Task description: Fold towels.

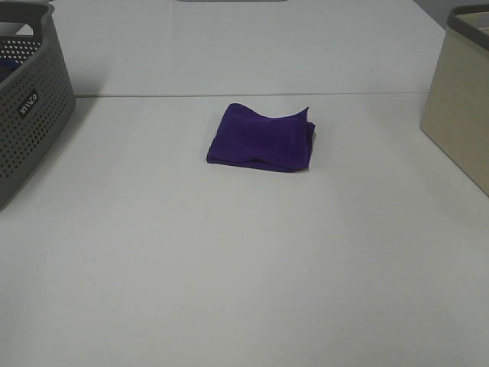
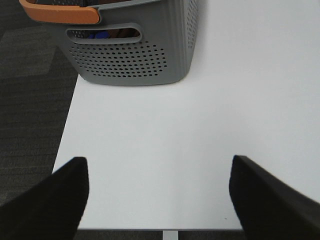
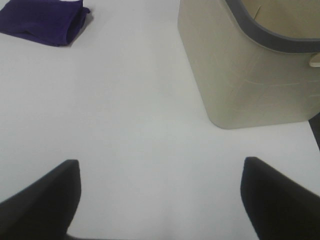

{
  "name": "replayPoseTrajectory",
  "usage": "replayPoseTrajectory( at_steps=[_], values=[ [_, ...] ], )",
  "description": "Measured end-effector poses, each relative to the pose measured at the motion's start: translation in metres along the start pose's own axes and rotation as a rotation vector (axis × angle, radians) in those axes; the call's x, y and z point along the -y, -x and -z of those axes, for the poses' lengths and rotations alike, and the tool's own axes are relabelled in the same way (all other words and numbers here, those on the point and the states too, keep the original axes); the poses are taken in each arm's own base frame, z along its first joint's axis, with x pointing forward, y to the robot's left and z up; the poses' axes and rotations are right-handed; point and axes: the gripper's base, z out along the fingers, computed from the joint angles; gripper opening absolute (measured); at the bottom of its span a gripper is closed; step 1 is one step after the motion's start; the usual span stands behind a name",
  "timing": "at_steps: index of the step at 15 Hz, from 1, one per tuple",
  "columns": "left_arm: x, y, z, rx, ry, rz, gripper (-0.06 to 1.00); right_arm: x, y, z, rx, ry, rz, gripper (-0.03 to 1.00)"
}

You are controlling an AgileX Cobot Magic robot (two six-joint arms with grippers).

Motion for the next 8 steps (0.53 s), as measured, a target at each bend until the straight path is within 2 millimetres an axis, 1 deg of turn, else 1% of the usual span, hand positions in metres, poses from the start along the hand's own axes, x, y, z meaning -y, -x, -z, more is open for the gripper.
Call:
replayPoseTrajectory(
  at_steps=[1, 2, 4, 5, 6, 8],
  values=[
    [0.001, -0.011, 0.006, 0.047, -0.009, 0.013, 0.71, -0.001, -0.005, 0.006, 0.032, -0.003, 0.002, 0.85],
    [0.004, -0.015, 0.009, 0.061, -0.039, 0.028, 0.71, -0.002, -0.008, 0.006, 0.02, -0.001, 0.003, 0.85],
    [0.016, -0.018, 0.003, 0.048, -0.154, 0.04, 0.71, -0.002, -0.014, -0.004, -0.01, 0.001, 0.003, 0.85],
    [0.021, -0.019, -0.003, 0.056, -0.197, 0.024, 0.71, -0.001, -0.014, -0.006, 0.005, -0.002, 0.003, 0.85],
    [0.023, -0.017, -0.008, 0.101, -0.214, -0.006, 0.71, -0.001, -0.014, -0.011, 0.028, -0.005, 0.001, 0.85],
    [0.022, -0.017, -0.013, 0.117, -0.188, -0.001, 0.71, -0.001, -0.013, -0.011, 0.035, -0.003, -0.001, 0.85]
  ],
)
